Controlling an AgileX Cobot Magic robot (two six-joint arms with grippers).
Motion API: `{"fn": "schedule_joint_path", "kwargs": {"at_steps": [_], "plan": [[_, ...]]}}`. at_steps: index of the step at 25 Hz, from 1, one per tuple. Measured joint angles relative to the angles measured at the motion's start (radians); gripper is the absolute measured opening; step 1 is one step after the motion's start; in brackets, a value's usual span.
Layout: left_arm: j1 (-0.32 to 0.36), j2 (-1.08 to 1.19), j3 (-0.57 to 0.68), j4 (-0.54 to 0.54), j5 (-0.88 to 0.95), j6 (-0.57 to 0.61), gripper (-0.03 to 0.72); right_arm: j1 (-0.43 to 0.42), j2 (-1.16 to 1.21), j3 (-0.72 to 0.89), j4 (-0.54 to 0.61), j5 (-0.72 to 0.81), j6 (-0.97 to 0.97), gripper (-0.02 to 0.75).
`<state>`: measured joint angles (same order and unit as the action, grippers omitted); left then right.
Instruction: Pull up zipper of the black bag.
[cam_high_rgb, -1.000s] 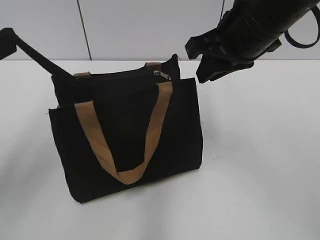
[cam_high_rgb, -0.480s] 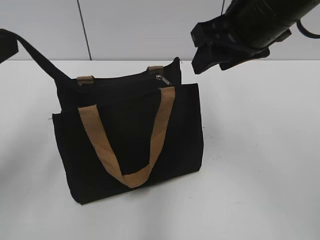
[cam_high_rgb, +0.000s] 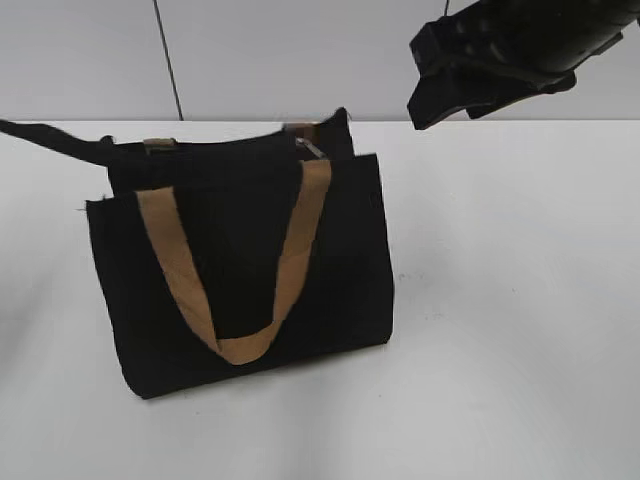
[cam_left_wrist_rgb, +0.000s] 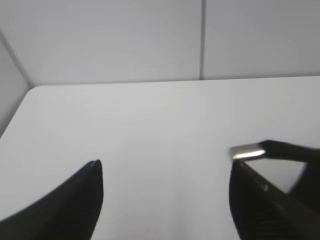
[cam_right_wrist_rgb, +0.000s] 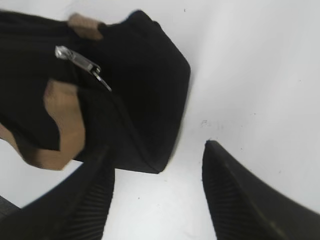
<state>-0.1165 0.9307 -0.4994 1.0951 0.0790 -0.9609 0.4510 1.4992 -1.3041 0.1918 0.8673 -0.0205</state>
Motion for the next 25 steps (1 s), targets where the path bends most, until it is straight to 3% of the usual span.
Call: {"fn": "schedule_joint_path", "kwargs": {"at_steps": [5,10,14,19,21,25], "plan": [[0.001,0.000,-0.001,-0.259,0.249,0.008,0.589,0.000,-0.010,0.000,-0.041,0.030,0.000,0.436],[0.001,0.000,-0.001,-0.535,0.341,0.166,0.589,0.000,-0.013,0.000,-0.050,0.072,0.000,0.436],[0.001,0.000,-0.001,-0.778,0.455,0.376,0.584,0.000,-0.014,0.000,-0.055,0.103,0.000,0.436],[0.001,0.004,-0.027,-1.117,0.636,0.749,0.575,-0.009,-0.014,0.000,-0.091,0.169,0.037,0.436],[0.001,0.019,-0.047,-1.189,0.687,0.824,0.573,-0.035,-0.014,0.000,-0.094,0.204,0.071,0.436],[0.001,0.064,-0.104,-1.208,0.736,0.900,0.571,-0.130,-0.014,0.000,-0.102,0.267,0.100,0.436]]}}
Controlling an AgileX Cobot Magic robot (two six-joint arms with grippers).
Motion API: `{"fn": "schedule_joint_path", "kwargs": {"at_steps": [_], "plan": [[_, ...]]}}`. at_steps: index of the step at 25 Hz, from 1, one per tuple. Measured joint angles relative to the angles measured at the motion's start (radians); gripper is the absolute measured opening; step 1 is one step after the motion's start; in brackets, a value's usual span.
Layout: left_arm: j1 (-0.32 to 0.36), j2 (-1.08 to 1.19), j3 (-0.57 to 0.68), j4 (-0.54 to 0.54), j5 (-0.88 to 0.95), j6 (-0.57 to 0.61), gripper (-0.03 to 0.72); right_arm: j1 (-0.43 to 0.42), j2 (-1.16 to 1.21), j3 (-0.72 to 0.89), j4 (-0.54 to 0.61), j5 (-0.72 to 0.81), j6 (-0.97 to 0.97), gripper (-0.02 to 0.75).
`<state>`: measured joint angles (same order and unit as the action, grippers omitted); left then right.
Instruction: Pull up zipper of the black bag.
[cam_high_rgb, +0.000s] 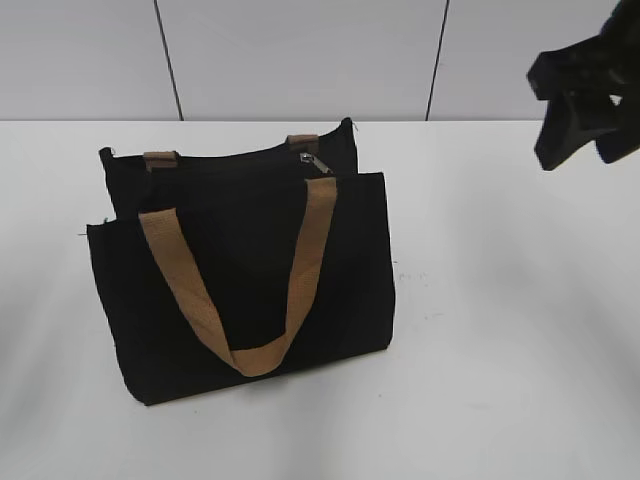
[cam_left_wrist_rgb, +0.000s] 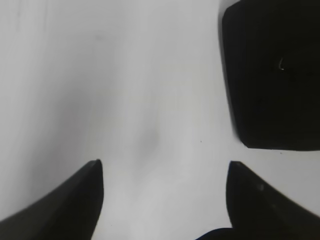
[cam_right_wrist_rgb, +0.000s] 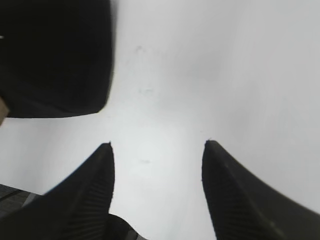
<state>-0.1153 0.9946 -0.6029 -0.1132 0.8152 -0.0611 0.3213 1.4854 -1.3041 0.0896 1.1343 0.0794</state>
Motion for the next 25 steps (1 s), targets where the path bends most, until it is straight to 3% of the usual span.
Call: {"fn": "schedule_joint_path", "kwargs": {"at_steps": [12,19,25], "plan": [[0.000,0.266,-0.291,0.005,0.201,0.088,0.564,-0.276,-0.003,0.000,-0.006,0.077,-0.126,0.436],[0.000,0.291,-0.378,0.035,0.292,0.092,0.561,-0.324,-0.013,0.008,-0.006,0.079,-0.174,0.436],[0.000,0.291,-0.383,0.054,0.389,0.092,0.561,-0.324,-0.191,0.189,0.021,0.077,-0.176,0.436]]}}
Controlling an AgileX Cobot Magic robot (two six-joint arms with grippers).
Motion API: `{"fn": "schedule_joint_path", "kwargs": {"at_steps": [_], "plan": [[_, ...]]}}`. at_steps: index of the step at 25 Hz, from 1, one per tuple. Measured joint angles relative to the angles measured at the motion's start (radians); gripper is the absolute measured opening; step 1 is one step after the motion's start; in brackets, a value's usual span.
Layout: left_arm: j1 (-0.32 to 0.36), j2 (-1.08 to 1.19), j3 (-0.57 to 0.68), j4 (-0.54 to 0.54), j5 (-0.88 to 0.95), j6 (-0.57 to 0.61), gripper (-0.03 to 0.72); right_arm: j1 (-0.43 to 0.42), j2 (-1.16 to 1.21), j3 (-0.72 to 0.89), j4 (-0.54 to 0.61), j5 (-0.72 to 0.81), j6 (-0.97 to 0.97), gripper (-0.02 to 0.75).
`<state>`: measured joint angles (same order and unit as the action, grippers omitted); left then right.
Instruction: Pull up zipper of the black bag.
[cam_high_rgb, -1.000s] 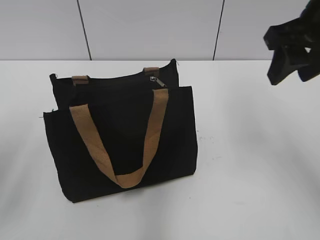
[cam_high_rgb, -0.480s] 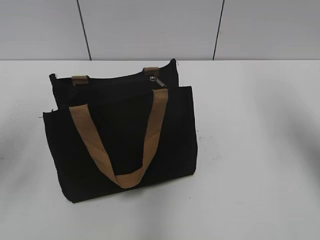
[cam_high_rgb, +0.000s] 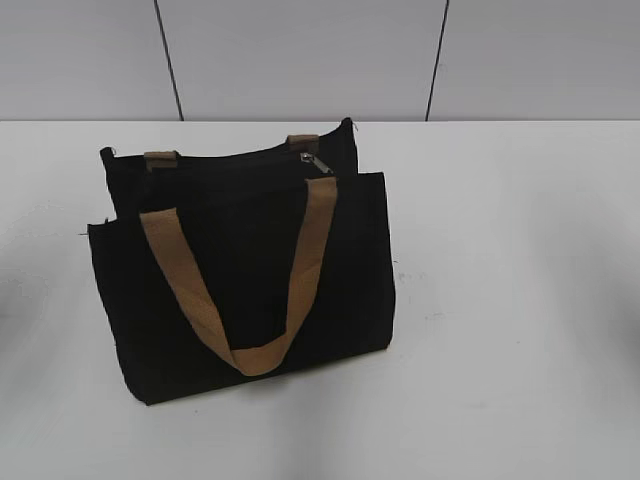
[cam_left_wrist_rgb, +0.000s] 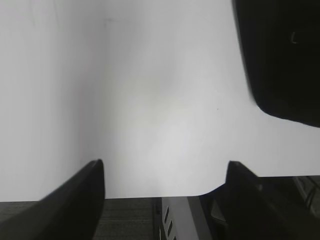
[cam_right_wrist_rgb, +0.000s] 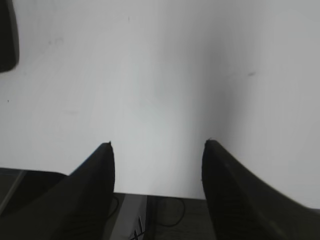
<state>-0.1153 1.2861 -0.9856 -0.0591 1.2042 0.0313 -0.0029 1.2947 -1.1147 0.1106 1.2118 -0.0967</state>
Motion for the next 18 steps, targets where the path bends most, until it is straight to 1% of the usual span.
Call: {"fn": "schedule_joint_path", "kwargs": {"at_steps": [5,9,13,16,18], "plan": [[0.000,-0.019,0.002,0.051,0.007,0.000,0.543,0.000,-0.247,0.207,0.001,0.002,-0.002,0.436],[0.000,-0.109,0.024,0.059,0.010,0.000,0.477,0.000,-0.481,0.332,0.002,0.007,-0.002,0.436],[0.000,-0.253,0.081,0.077,0.011,0.000,0.433,0.000,-0.719,0.413,0.002,0.009,-0.002,0.436],[0.000,-0.394,0.145,0.097,0.002,0.000,0.428,0.000,-0.875,0.466,0.006,0.010,-0.002,0.436],[0.000,-0.527,0.193,0.099,-0.019,0.000,0.428,0.000,-0.965,0.492,0.012,0.011,-0.002,0.436]]}}
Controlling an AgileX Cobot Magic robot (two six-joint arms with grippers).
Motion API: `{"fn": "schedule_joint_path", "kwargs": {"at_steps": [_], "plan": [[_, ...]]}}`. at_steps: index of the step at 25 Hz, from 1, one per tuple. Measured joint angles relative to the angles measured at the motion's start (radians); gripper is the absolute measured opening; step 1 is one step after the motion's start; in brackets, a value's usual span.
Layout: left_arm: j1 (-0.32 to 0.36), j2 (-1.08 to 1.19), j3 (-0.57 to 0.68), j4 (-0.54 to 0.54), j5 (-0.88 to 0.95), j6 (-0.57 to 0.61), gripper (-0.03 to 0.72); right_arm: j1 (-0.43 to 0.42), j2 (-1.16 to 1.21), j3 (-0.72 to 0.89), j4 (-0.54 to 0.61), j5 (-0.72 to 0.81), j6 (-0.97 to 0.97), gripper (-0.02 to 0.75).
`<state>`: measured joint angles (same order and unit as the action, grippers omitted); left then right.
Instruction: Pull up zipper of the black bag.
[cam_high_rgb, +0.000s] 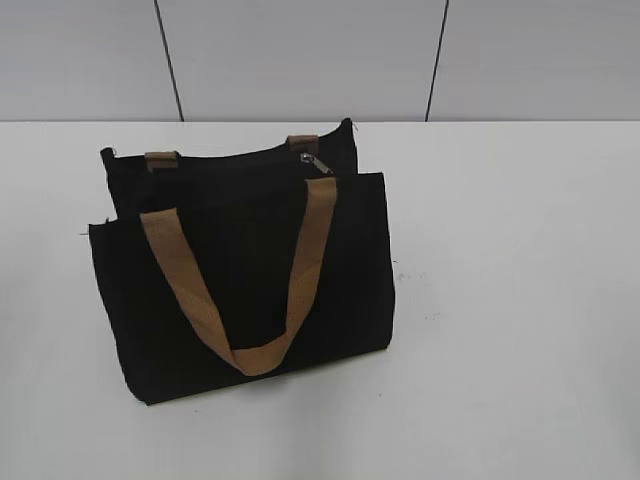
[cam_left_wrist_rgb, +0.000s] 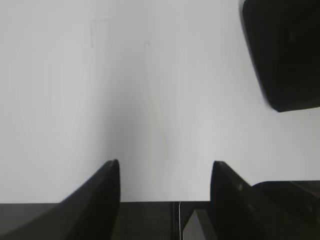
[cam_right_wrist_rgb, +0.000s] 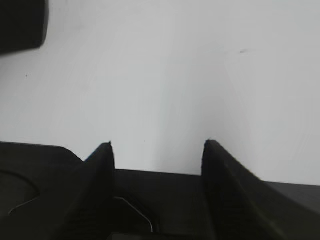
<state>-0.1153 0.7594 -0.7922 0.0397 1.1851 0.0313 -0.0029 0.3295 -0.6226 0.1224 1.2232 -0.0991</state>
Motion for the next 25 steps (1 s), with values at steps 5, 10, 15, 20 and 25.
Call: {"fn": "schedule_joint_path", "kwargs": {"at_steps": [5,10,15,20,25], "plan": [[0.000,-0.240,0.095,-0.001,-0.022,0.000,0.420,-0.001,-0.204,0.049,0.034,0.001,-0.005,0.436],[0.000,-0.483,0.181,-0.027,-0.022,0.000,0.410,-0.001,-0.334,0.089,0.043,0.004,-0.043,0.436],[0.000,-0.694,0.226,-0.074,-0.029,0.003,0.408,-0.001,-0.337,0.100,0.043,-0.017,-0.063,0.436],[0.000,-0.768,0.239,-0.090,-0.070,0.004,0.406,-0.001,-0.337,0.135,0.040,-0.109,-0.071,0.436],[0.000,-0.769,0.263,-0.111,-0.107,0.004,0.399,-0.001,-0.337,0.137,0.039,-0.117,-0.072,0.436]]}}
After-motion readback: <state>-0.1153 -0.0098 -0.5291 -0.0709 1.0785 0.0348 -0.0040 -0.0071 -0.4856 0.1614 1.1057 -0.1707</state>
